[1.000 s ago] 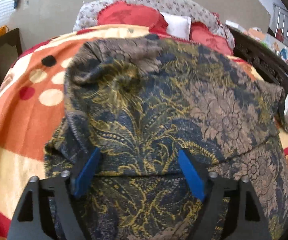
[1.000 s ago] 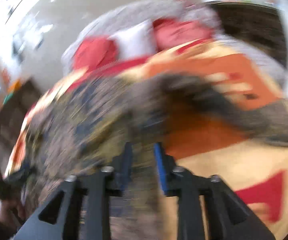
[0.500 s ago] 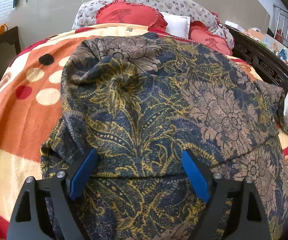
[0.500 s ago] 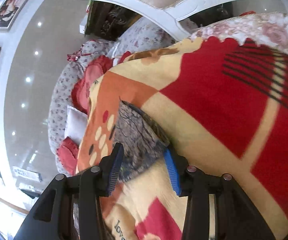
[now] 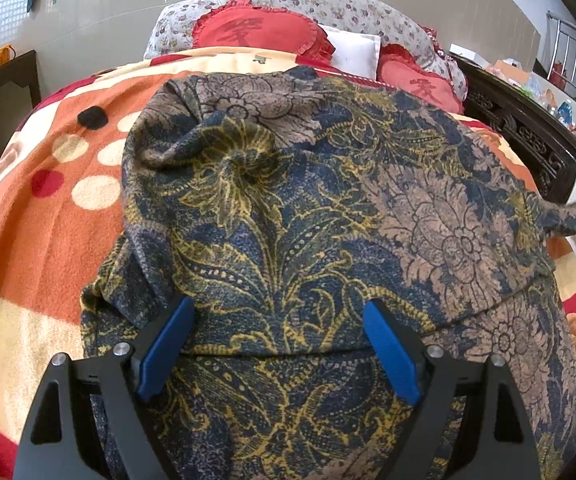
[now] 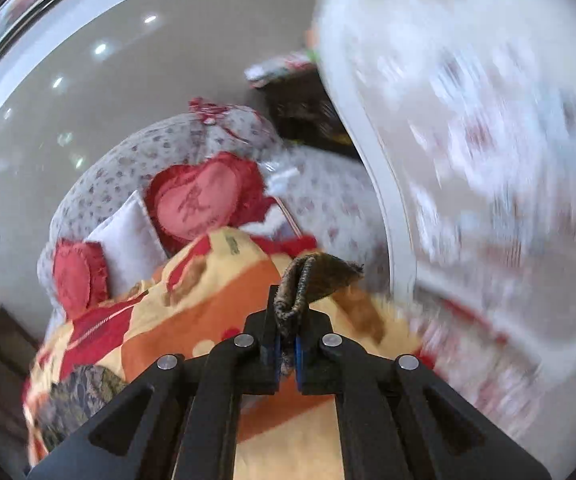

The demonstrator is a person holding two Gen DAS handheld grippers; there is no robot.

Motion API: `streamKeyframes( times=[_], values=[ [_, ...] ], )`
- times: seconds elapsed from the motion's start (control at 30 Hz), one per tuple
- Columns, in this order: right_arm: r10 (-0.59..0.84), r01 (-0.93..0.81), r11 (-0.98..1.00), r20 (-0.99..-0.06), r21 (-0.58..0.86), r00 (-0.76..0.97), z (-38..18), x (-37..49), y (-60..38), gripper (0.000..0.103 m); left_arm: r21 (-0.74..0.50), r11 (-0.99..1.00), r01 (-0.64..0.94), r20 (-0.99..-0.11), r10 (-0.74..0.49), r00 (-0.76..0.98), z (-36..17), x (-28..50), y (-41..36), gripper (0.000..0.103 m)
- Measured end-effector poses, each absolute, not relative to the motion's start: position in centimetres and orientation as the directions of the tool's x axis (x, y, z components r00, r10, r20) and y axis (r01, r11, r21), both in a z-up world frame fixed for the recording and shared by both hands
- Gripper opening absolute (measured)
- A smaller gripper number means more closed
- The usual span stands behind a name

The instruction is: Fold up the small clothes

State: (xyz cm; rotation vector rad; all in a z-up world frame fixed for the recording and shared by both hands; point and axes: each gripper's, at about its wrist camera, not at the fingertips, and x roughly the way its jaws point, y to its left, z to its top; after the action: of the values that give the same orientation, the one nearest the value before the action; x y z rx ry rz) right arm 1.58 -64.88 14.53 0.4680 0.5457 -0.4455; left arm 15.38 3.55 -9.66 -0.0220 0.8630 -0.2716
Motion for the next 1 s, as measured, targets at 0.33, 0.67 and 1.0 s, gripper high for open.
streamKeyframes(
  times=[0.33,0.67,1.0],
  values=[
    [-0.344,0.468,0.866,-0.469,0.175,0.813,22.0,2.0,-57.1,0.017,-0.159,0.960,0.229,-0.739,-0.270,0.617,-9.6,15.4,4.1,0.089],
    [-0.253,0.358,0.923,-0.476,0.143,0.842,22.8,3.6,-51.4,0.017,-0.207,0.951,0.232,-0.725,-0.308,0.616,-9.5,15.5,4.9,0.090],
    [0.259,-0.166,0.963,-0.553,0.214,0.792,12.1,13.5,-27.2,0.017,-0.235,0.944,0.232,-0.716,-0.329,0.615,-9.4,15.5,5.2,0.090]
  ],
)
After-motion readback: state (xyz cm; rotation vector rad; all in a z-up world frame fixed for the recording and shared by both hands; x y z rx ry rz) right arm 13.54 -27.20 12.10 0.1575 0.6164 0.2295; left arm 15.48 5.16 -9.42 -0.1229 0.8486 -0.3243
